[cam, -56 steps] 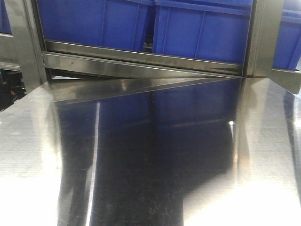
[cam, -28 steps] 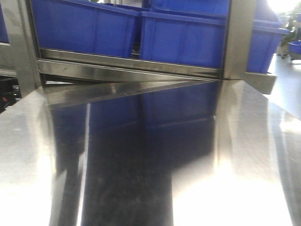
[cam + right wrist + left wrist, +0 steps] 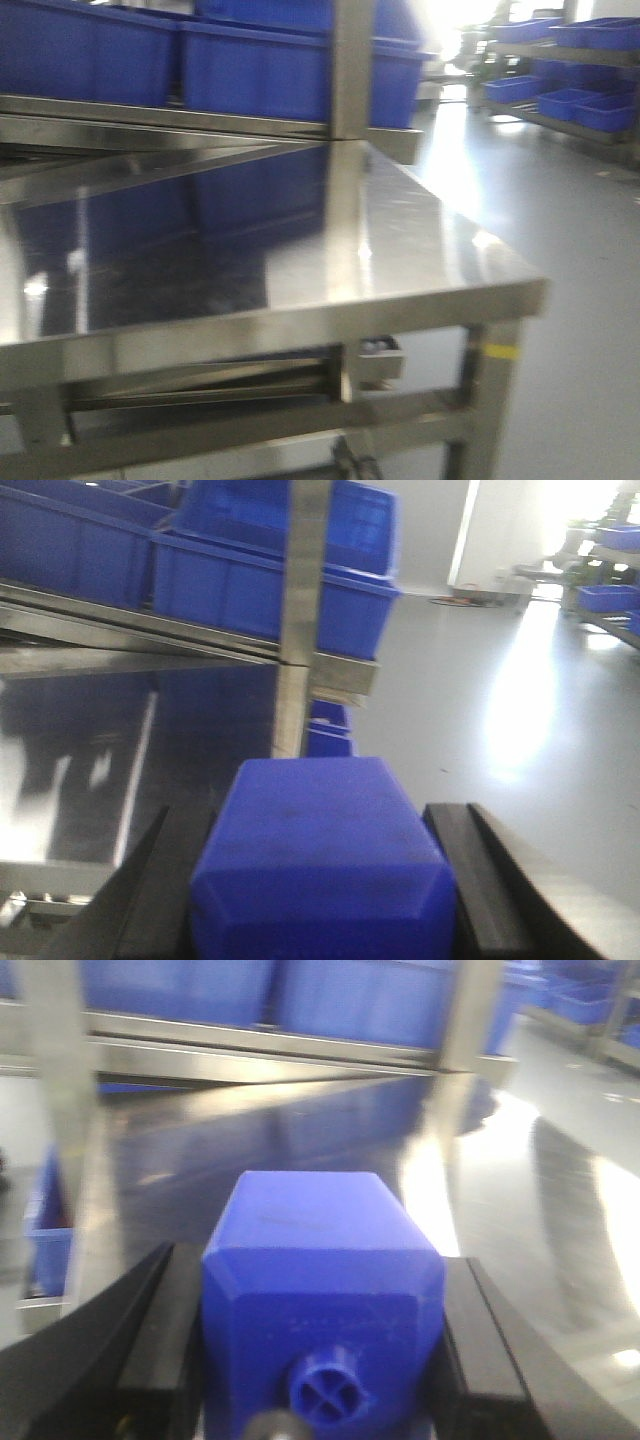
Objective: Pick and sort blue part to right shelf
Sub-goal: 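Drive the base across the floor carrying both blue parts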
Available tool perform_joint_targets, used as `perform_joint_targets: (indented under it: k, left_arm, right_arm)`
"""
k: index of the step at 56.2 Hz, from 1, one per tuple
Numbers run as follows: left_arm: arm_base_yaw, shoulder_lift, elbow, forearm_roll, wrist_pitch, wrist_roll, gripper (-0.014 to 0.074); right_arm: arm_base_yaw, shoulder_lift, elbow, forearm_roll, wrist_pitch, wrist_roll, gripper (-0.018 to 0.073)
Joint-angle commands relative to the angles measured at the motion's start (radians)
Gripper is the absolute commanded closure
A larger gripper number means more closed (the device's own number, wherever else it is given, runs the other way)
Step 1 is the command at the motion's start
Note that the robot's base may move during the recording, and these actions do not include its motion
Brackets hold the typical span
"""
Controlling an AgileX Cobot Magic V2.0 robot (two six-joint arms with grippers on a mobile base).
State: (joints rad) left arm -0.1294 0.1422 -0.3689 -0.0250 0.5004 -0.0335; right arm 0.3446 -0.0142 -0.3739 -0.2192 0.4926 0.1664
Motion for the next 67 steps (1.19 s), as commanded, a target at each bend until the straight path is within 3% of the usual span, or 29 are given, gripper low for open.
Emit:
perform_joint_targets:
  k: [1, 67]
  left_arm:
    - [0.003, 0.020, -0.032, -0.008, -0.089, -0.006, 0.0262]
    - [0.003, 0.020, -0.032, -0.008, -0.087, -0.006, 0.0262]
  right_arm:
    - [-0.002, -0.008, -0.030, -0.021, -0.092, -0.010, 0.0354]
    - [-0.002, -0.008, -0.030, -0.021, -0.094, -0.010, 0.0354]
